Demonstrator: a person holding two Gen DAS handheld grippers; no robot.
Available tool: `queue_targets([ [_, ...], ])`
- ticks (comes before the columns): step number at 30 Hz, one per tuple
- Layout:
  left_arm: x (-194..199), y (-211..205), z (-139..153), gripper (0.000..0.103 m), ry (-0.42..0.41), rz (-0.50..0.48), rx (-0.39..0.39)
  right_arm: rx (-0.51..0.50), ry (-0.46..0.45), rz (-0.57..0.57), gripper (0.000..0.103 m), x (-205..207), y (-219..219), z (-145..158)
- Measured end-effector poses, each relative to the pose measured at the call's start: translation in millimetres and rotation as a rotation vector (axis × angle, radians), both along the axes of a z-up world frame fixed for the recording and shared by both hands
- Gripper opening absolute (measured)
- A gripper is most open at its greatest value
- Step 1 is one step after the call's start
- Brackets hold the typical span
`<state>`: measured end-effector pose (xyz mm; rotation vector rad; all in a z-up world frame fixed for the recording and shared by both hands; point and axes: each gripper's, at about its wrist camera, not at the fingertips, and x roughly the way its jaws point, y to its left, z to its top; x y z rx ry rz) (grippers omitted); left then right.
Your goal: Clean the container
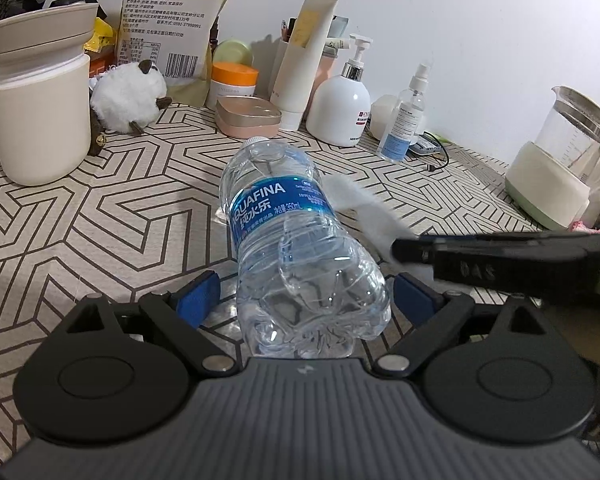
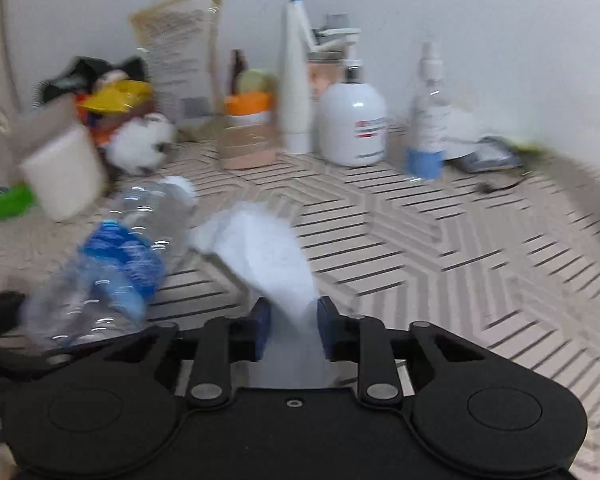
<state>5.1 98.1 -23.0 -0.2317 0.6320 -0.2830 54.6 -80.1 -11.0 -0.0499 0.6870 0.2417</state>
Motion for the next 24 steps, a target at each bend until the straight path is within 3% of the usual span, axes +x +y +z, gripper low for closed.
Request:
queue_targets([
  [5, -0.6, -0.5, 0.1, 0.095, 0.000, 0.000, -0.001, 0.009, 0.007, -0.095, 0.029, 3.0, -0.9, 1.7],
  [8, -2.0, -3.3, 1.5, 0.096, 0.000, 0.004, -0.003, 0.002, -0.003, -0.124, 0.041, -5.0, 1.8, 1.9],
  [10, -3.0, -3.9, 1.6, 0.099, 0.001, 0.003, -0.004, 0.090, -0.008, -0.071, 0.057, -14.1, -2.0, 4.1],
  [14, -6.3, -8.0, 2.4, 0.100, 0.008, 0.025, 0.045, 0.216, -0.016, -0.033, 0.063, -38.2, -10.9, 12.4],
  [16, -7.9, -13.2, 2.6, 0.101, 0.012, 0.021, 0.094, 0.188, -0.047, -0.043, 0.075, -54.3, -10.4, 15.2],
  [18, -9.1, -17.7, 2.7, 0.101, 0.015, 0.018, 0.132, 0.157, -0.069, -0.053, 0.075, -67.7, -12.4, 16.5],
  [24, -7.6, -22.9, 3.3, 0.103, 0.020, 0.022, 0.141, 0.044, -0.057, -0.070, 0.076, -92.4, -16.9, 8.7],
])
